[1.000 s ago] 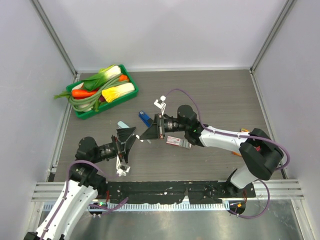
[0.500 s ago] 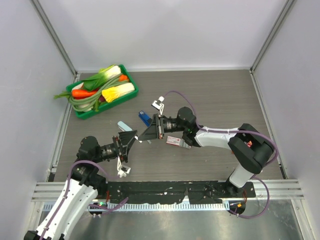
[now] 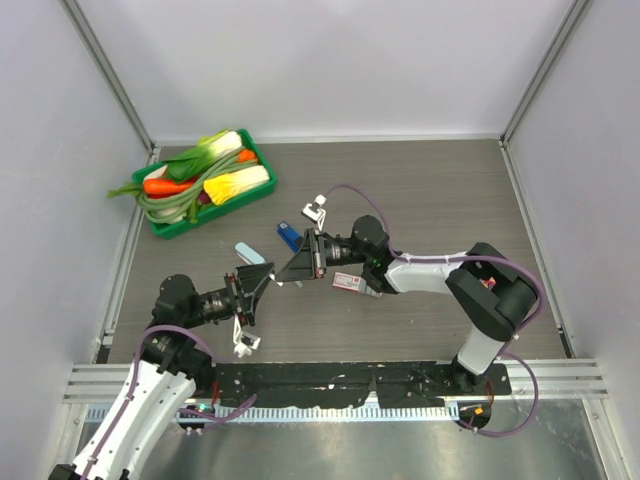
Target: Unload the staples from the stapler
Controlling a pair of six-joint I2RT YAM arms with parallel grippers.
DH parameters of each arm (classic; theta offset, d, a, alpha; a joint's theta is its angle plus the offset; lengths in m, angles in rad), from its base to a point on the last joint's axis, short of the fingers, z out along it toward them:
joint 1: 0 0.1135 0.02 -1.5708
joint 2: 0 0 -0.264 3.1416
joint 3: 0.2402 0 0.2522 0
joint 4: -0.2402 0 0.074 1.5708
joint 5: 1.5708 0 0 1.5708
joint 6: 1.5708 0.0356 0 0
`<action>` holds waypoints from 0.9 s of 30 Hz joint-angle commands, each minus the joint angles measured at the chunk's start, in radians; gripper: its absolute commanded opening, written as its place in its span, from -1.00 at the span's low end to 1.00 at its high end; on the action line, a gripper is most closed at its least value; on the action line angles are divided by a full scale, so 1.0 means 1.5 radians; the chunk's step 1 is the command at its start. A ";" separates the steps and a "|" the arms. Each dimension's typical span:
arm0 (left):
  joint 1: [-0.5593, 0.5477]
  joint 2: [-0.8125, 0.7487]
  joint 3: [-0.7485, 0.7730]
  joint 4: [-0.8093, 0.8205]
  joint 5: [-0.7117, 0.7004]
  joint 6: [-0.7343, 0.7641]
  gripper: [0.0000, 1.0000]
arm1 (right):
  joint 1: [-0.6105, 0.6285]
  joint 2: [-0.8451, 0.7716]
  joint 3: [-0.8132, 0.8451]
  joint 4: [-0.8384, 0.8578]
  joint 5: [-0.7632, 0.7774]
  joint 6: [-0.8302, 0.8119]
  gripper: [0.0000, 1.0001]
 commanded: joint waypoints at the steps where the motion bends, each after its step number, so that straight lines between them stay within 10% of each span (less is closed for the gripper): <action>1: -0.001 -0.005 -0.005 0.008 0.019 0.011 -0.24 | -0.002 0.008 0.013 0.030 -0.011 0.007 -0.98; 16: 0.000 -0.027 -0.010 -0.056 0.029 0.062 -0.34 | -0.007 0.027 0.015 0.078 -0.005 0.039 -0.98; 27: 0.000 0.005 0.010 -0.094 -0.008 0.062 -0.99 | -0.015 0.003 0.018 -0.015 0.001 -0.044 -0.85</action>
